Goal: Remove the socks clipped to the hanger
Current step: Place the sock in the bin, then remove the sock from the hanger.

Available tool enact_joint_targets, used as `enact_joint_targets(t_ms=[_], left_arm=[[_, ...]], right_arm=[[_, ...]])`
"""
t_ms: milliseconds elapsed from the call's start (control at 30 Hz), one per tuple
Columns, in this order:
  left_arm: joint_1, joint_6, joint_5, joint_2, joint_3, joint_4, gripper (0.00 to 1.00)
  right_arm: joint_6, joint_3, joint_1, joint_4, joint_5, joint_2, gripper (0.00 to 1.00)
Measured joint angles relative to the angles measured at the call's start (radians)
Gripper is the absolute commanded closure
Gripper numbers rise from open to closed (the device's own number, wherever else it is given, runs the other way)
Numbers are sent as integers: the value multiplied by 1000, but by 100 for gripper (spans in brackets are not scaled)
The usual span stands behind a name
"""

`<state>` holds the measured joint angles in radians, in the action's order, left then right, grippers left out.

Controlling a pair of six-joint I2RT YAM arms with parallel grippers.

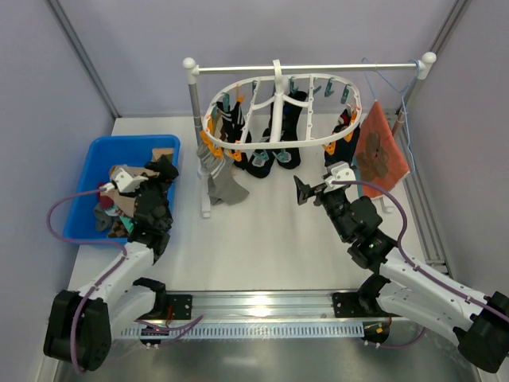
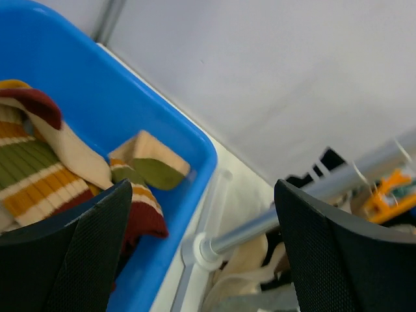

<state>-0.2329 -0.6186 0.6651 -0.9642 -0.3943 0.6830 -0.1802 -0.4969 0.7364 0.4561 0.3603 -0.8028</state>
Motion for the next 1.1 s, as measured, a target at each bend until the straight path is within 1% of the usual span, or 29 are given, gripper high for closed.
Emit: enact_joint_targets(t_ms=[100, 167, 267, 333, 400, 500, 633, 833, 900, 1100], left_arm=[[-106, 72, 11, -2, 47, 80, 12], [-148, 113, 3, -2, 84, 147, 13], [-213, 212, -13, -2, 169, 279, 12], [-277, 272, -21, 0, 204, 333, 12], [-340, 343, -39, 8, 222, 373, 12], [-399, 417, -97, 31, 239, 435, 12], [-412, 465, -155, 40, 293, 526, 12], [-413, 479, -246, -12, 318, 570, 12], [-413, 478, -269, -67, 318, 598, 12], [-413, 476, -302, -269, 301, 603, 12]], right_arm=[[0, 2, 0, 0, 0, 11, 0], [1, 6, 0, 0, 0, 22, 0], [2, 11, 0, 1, -1, 38, 0], [3, 14, 0, 1, -1, 42, 1], [3, 19, 0, 2, -1, 46, 0], [3, 25, 0, 0, -1, 51, 0], [3, 33, 0, 1, -5, 66, 0], [3, 34, -1, 1, -8, 68, 0], [3, 34, -1, 1, -8, 68, 0], [3, 34, -1, 0, -8, 68, 0]])
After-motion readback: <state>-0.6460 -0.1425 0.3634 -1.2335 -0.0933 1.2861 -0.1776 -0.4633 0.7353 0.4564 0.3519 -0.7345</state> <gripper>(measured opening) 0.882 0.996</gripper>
